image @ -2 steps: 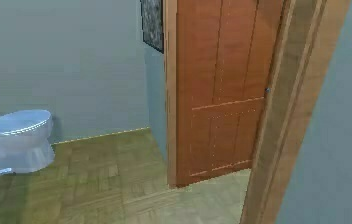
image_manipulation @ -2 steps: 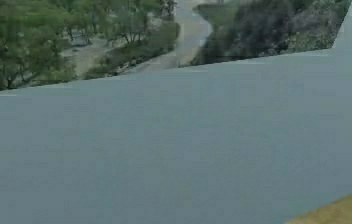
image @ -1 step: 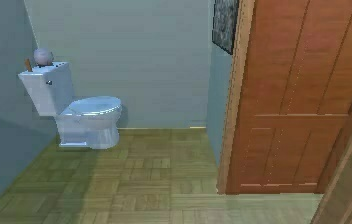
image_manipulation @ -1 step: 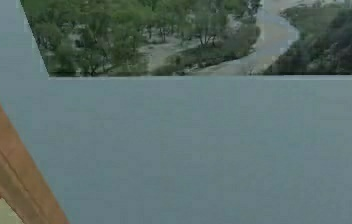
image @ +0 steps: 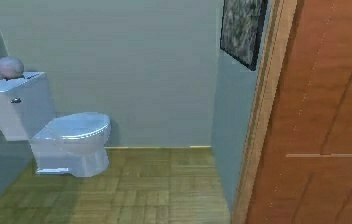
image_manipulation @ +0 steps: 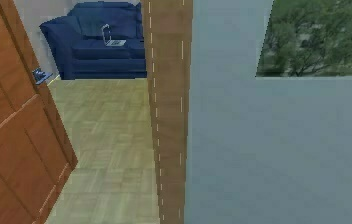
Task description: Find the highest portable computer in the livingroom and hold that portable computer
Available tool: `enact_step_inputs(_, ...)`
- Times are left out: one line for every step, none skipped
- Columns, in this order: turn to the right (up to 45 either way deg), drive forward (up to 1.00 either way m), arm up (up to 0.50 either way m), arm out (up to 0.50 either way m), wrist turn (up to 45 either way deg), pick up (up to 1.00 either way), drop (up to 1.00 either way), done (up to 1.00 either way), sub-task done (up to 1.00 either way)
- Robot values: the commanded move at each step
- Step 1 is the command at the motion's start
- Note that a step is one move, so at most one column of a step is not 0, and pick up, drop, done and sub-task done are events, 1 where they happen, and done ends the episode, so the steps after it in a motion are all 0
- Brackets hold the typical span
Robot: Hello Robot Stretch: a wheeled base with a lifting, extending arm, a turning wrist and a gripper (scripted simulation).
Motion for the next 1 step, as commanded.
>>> enact_step_inputs(-3.0, 0.00, 0.00, 0.00, 0.0, 0.00, 0.00, 0.00, 0.00)
